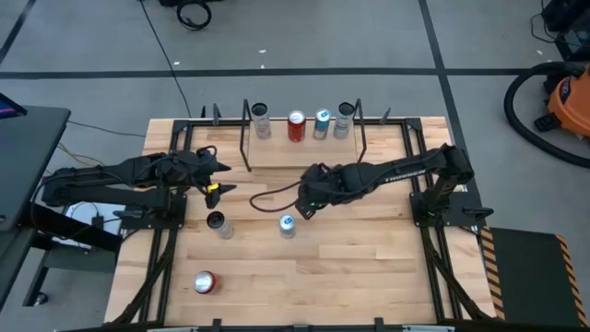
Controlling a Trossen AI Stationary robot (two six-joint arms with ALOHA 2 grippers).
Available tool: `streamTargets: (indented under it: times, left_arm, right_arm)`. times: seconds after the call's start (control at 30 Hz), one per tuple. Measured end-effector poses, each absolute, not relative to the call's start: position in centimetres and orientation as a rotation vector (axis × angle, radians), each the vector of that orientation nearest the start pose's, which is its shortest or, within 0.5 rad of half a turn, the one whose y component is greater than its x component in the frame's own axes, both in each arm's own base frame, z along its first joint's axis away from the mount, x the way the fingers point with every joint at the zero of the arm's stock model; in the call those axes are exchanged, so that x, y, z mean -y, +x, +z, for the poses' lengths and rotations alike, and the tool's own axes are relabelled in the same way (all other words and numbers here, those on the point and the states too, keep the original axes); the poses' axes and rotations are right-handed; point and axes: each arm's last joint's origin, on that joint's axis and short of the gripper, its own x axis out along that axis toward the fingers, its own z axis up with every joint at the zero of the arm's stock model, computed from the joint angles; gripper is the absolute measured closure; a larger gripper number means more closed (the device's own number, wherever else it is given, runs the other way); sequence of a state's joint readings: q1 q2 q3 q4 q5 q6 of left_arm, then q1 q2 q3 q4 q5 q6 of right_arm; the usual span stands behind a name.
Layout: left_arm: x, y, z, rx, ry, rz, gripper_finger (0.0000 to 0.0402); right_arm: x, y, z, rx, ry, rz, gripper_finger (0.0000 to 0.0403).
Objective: Place canned beverage on shelf
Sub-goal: Put the white blue soda can on the shelf aligned with the other white blue soda can
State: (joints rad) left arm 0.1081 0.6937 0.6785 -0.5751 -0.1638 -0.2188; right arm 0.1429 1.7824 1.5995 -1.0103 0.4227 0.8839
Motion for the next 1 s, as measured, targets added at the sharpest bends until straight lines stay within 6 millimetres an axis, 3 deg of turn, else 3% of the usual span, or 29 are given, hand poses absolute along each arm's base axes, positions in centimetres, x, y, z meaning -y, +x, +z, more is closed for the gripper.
streamTargets:
  times: [0.5, 0.7, 1.0]
  left_arm:
    - [-2.0, 14.1, 27.5, -0.562, -0.199, 0.329, 0.0090]
    - [-2.0, 14.1, 27.5, -0.562, -0.198, 0.329, 0.0090]
    - [-2.0, 14.2, 27.5, -0.562, -0.198, 0.329, 0.0090]
  right_arm:
    - [-6.4, 35.5, 27.0, -0.936, 0.585, -0.716, 0.0124]
    - [-6.5, 35.7, 27.0, -0.927, 0.595, -0.704, 0.0101]
    - [-6.0, 35.4, 24.7, -0.928, 0.655, -0.750, 0.0095]
